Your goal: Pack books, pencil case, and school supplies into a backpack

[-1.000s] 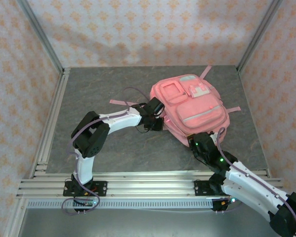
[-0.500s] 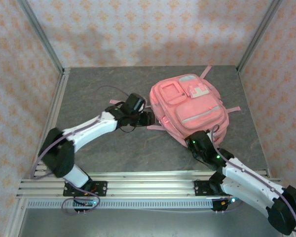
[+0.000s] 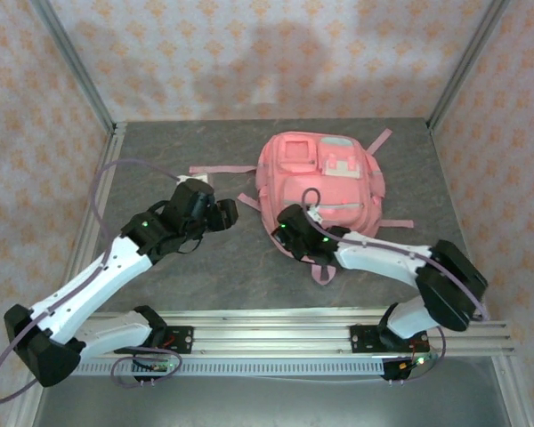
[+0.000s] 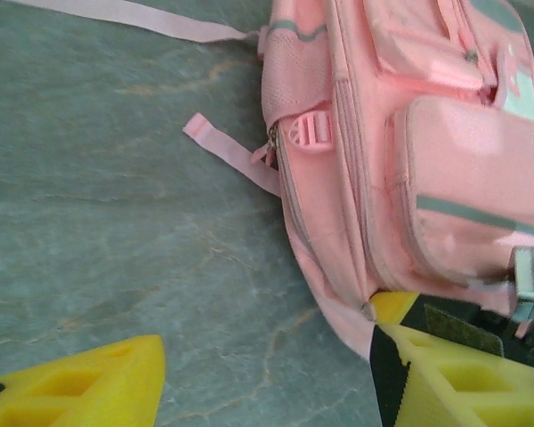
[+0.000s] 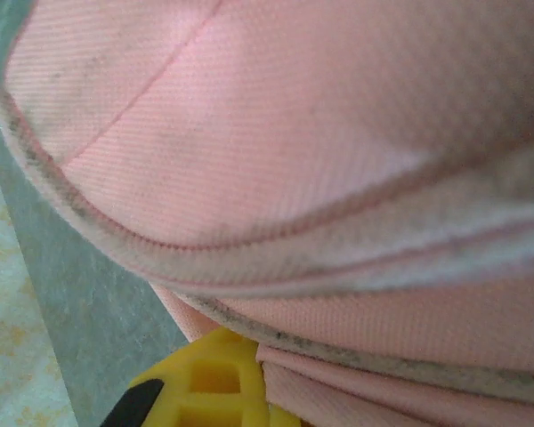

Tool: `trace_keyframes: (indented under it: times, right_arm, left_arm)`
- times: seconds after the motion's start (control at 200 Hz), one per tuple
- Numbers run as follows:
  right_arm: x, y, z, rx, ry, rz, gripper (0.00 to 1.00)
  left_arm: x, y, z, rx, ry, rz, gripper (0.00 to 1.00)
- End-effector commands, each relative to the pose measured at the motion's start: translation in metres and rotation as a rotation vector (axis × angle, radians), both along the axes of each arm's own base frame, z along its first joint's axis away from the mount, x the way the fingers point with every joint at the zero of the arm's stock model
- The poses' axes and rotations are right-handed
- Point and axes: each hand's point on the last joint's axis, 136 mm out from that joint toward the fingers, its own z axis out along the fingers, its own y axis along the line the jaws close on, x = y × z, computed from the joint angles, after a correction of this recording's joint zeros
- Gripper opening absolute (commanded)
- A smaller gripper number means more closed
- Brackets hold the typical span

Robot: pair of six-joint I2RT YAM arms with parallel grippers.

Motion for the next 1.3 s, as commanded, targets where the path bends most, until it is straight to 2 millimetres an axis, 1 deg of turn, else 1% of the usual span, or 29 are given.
trace_keyframes:
  times: [0.0,0.02,0.16,0.28,0.355,0.4,0.43,0.455,0.495,0.525,0.575,0.615,0.656,0.716,0.786,0.841,0.891,0.951,0.986,1.051,1.121,1.216,1.291]
  right_arm:
    - [-0.015,0.066,0.026,0.130,-0.012,0.105,0.00]
    - [-0.018,0.072,0.025,0.127,-0.007,0.108,0.00]
    - [-0.039,0.114,0.035,0.122,-0.014,0.158,0.00]
    - [-0.056,0.128,0.036,0.086,-0.003,0.166,0.00]
    - [-0.061,0.127,0.032,0.069,0.002,0.141,0.00]
    - [-0.060,0.126,0.031,0.068,0.005,0.124,0.10]
    - [-0.060,0.125,0.029,0.069,0.008,0.116,0.22]
    - [-0.059,0.125,0.028,0.070,0.010,0.106,0.35]
    - [-0.059,0.126,0.028,0.075,0.007,0.100,0.51]
    - [-0.058,0.126,0.028,0.079,0.001,0.096,0.59]
    - [-0.056,0.128,0.029,0.091,-0.016,0.093,0.68]
    - [-0.055,0.131,0.031,0.104,-0.035,0.104,0.72]
    - [-0.053,0.135,0.037,0.109,-0.072,0.136,0.74]
    - [-0.053,0.141,0.049,0.095,-0.135,0.213,0.74]
    - [-0.054,0.145,0.067,0.084,-0.215,0.302,0.73]
    - [-0.056,0.142,0.082,0.086,-0.283,0.352,0.71]
    - [-0.058,0.135,0.092,0.072,-0.342,0.397,0.70]
    - [-0.060,0.127,0.102,0.036,-0.389,0.456,0.70]
    - [-0.061,0.120,0.104,0.000,-0.404,0.483,0.70]
    - [-0.062,0.106,0.111,-0.057,-0.437,0.516,0.74]
    - [-0.064,0.093,0.119,-0.084,-0.489,0.544,0.79]
    - [-0.063,0.073,0.128,-0.111,-0.535,0.538,0.92]
    - [-0.057,0.056,0.133,-0.155,-0.552,0.514,0.92]
  left_arm:
    - [-0.004,0.036,-0.001,0.072,-0.014,0.110,0.63]
    - [-0.005,0.038,0.000,0.072,-0.019,0.115,0.63]
    - [-0.008,0.057,0.012,0.071,-0.058,0.160,0.63]
    - [-0.009,0.067,0.017,0.060,-0.082,0.189,0.63]
    - [-0.010,0.066,0.017,0.046,-0.083,0.184,0.63]
    - [-0.009,0.065,0.017,0.042,-0.081,0.178,0.63]
    - [-0.009,0.064,0.017,0.039,-0.079,0.170,0.63]
    - [-0.009,0.063,0.017,0.038,-0.078,0.163,0.64]
    - [-0.009,0.061,0.016,0.037,-0.076,0.149,0.65]
    - [-0.010,0.060,0.015,0.035,-0.073,0.143,0.71]
    - [-0.010,0.058,0.016,0.029,-0.075,0.131,0.73]
    - [-0.010,0.057,0.016,0.027,-0.074,0.123,0.75]
    - [-0.010,0.057,0.015,0.030,-0.074,0.123,0.78]
    - [-0.008,0.060,0.010,0.044,-0.073,0.142,0.83]
    - [-0.005,0.066,0.000,0.044,-0.036,0.175,0.84]
    - [-0.001,0.068,-0.010,0.024,0.008,0.193,0.84]
    - [0.004,0.070,-0.023,-0.004,0.058,0.212,0.84]
    - [0.011,0.073,-0.042,-0.051,0.121,0.241,0.85]
    - [0.016,0.076,-0.053,-0.082,0.157,0.265,0.85]
    - [0.026,0.080,-0.070,-0.139,0.192,0.295,0.89]
    - [0.036,0.092,-0.084,-0.175,0.204,0.363,0.92]
    - [0.047,0.114,-0.096,-0.181,0.226,0.477,0.92]
    - [0.055,0.129,-0.098,-0.169,0.238,0.561,0.92]
